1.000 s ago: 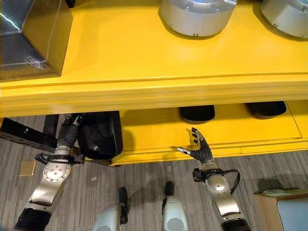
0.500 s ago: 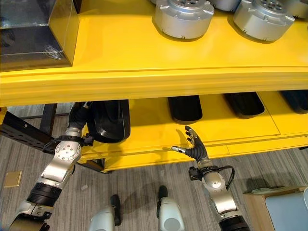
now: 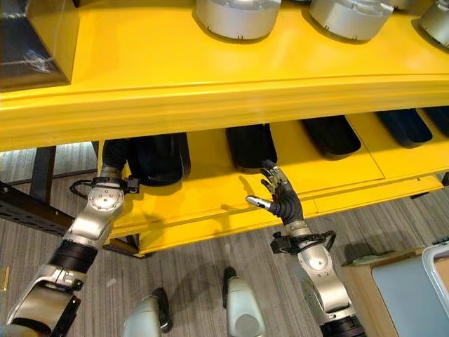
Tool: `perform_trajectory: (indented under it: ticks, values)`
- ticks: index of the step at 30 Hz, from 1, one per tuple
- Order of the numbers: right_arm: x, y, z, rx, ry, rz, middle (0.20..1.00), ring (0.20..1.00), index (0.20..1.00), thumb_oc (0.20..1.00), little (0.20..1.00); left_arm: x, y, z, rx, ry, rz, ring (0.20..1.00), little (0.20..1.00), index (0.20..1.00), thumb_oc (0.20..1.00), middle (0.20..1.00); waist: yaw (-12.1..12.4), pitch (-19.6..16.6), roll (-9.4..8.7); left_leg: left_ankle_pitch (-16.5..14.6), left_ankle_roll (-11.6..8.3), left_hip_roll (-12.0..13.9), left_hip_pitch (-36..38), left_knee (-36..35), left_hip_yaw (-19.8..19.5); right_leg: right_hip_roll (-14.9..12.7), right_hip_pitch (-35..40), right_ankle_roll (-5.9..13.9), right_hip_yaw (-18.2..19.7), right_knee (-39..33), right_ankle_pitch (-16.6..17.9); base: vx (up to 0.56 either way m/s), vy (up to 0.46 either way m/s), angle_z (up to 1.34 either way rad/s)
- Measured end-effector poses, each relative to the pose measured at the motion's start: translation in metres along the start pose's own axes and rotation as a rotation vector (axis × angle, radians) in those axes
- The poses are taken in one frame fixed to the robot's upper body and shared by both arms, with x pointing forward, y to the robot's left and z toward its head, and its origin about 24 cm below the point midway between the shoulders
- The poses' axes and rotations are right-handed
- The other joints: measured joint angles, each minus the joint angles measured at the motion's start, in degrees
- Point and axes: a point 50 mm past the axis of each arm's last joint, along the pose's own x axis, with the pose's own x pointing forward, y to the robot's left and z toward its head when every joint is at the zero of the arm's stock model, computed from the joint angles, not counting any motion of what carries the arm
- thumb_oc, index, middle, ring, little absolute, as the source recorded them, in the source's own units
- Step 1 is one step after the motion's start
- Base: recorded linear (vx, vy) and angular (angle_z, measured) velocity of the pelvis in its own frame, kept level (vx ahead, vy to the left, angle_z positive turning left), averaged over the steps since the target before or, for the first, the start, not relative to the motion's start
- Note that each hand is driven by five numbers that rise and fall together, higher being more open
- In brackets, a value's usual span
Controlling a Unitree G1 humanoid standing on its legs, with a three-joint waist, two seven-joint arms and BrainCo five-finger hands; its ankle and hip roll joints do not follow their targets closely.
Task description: Move parts from the plastic box to the shelf.
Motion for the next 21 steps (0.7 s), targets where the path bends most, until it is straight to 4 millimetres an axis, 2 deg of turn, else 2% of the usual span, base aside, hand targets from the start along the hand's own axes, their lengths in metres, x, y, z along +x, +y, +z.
perform_trajectory:
  ticks: [5,9,13,14,17,21]
  values:
    - [-0.002,0.004,0.006,0.037,-0.030,0.026,1.000,1.000,1.000,1.000,1.000,0.006,0.001,-0.016,0.023,0.085,0.027,0.200,0.200,0.200,0.200,0.200,-0.4,0.3,-0.33,-0.7,-0.06,0.1,-2.6,2.7,-1.0,-0.2,-2.5,-0.47,-0.2,3.6,-1.6,-0.07,-0.019,0.06]
    - [0.000,0.005,0.008,0.038,-0.040,0.032,1.000,1.000,1.000,1.000,1.000,0.009,-0.002,-0.020,0.016,0.123,0.019,0.200,0.200,0.200,0.200,0.200,-0.1,0.7,-0.53,-1.3,-0.41,0.2,-3.9,4.5,-2.1,-0.3,-3.8,-0.99,-0.8,6.4,-3.3,-0.05,-0.033,0.11]
    - [0.022,0.009,0.027,-0.015,-0.119,0.080,1.000,1.000,1.000,1.000,1.000,0.018,0.002,-0.022,0.004,0.157,0.051,0.200,0.200,0.200,0.200,0.200,0.0,1.2,-0.41,-1.9,-0.88,0.3,-6.7,7.4,-3.1,-0.4,-7.1,-1.35,-1.0,10.7,-4.7,-0.05,-0.041,0.05]
    - [0.028,0.011,0.033,-0.022,-0.144,0.087,1.000,1.000,1.000,1.000,1.000,0.019,0.004,-0.021,0.008,0.156,0.059,0.200,0.200,0.200,0.200,0.200,0.8,2.1,-0.05,-1.9,-0.96,0.4,-7.0,7.7,-3.4,-0.5,-7.4,-1.46,-1.2,11.9,-5.3,-0.06,-0.058,0.08]
    - [0.043,0.013,0.051,-0.083,-0.204,0.108,1.000,1.000,1.000,1.000,1.000,0.029,0.009,-0.011,0.000,0.140,0.075,0.200,0.200,0.200,0.200,0.200,1.5,3.1,0.43,-2.0,-1.21,0.3,-9.4,9.3,-4.4,-0.6,-9.7,-1.98,-1.7,14.3,-6.2,-0.04,-0.045,0.13]
    - [0.051,0.016,0.063,-0.118,-0.256,0.106,1.000,1.000,1.000,1.000,1.000,0.033,0.018,-0.009,0.003,0.142,0.093,0.200,0.200,0.200,0.200,0.200,2.2,3.6,0.68,-2.1,-1.63,0.2,-11.0,10.2,-5.7,-0.9,-11.2,-2.60,-2.8,16.4,-7.5,-0.02,-0.028,0.14]
